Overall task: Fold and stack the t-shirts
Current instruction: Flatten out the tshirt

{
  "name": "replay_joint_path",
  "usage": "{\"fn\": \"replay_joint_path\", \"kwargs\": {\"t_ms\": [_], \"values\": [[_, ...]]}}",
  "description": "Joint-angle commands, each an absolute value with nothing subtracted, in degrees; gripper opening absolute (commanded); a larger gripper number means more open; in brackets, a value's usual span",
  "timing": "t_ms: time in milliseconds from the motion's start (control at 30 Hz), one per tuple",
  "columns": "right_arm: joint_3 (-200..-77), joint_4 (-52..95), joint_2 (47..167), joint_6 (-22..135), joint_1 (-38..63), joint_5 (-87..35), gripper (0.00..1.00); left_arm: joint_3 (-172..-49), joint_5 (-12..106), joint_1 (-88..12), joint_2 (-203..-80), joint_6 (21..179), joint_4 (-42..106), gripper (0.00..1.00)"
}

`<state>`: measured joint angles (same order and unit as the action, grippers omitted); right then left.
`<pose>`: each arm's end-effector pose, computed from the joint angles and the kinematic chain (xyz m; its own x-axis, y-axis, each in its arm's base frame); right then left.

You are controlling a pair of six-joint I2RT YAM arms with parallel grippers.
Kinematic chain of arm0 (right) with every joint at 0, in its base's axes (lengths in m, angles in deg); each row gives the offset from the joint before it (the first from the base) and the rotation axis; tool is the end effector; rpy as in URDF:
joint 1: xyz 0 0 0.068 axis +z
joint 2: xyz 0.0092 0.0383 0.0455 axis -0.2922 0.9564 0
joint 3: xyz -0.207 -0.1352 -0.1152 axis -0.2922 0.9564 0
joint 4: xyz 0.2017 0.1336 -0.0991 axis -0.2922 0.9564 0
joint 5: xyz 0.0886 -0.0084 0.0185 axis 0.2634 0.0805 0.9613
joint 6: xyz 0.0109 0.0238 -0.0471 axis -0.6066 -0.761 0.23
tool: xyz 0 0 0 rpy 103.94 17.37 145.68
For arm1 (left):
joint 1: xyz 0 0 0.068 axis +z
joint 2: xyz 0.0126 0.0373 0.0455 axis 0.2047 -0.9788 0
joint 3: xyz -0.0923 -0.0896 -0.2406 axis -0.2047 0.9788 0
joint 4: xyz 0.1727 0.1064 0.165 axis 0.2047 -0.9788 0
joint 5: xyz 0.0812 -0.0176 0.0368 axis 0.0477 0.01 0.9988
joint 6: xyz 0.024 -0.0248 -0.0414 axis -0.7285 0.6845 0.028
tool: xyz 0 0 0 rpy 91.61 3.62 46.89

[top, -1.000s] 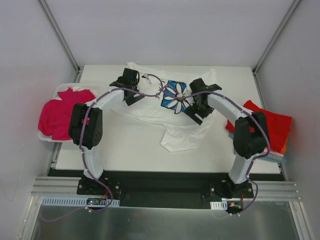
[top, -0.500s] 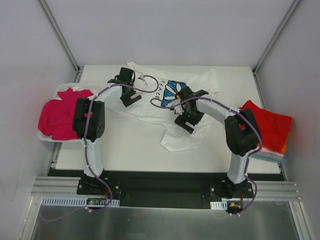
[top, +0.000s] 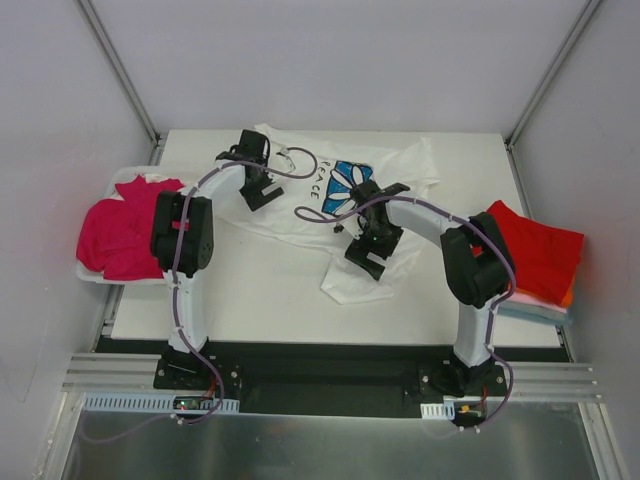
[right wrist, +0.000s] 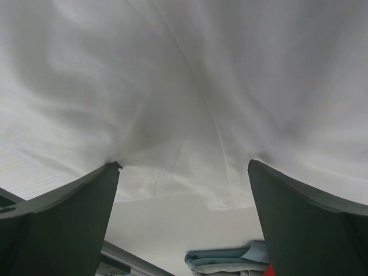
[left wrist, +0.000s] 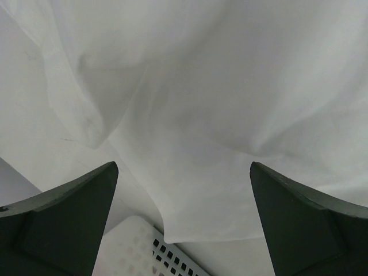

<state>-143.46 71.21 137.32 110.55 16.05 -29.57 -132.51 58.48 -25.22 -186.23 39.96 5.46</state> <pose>0.3127 0.2063 0.1773 -0.1541 -0.9760 -0.1538 -0.9836 0.1662 -0.0695 0.4566 -0.1066 0.1995 -0.3533 0.8552 -0.3792 0.6967 0.5111 0.5034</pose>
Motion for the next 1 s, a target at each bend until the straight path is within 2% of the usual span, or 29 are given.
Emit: {"fn": "replay_joint_path", "kwargs": {"t_ms": [0,533,833,967], "values": [[-143.46,72.23,137.85,113.0,15.97,-26.72,1.0,-136.51,55.52,-25.0,-188.39,41.3,0.54,0.99],[-145.31,74.52,140.67,118.01,12.54,-19.87,1.0,-137.21,47.62,-25.0,-189.89,44.99,-11.23,0.99],[-145.92,77.68,140.67,120.21,11.93,-16.53,1.0,-148.28,39.27,-24.91,-195.16,48.06,-25.56,0.99],[-145.22,78.03,140.49,120.56,12.01,-15.3,1.0,-149.35,38.65,-24.82,-195.6,48.59,-28.03,0.99]]}}
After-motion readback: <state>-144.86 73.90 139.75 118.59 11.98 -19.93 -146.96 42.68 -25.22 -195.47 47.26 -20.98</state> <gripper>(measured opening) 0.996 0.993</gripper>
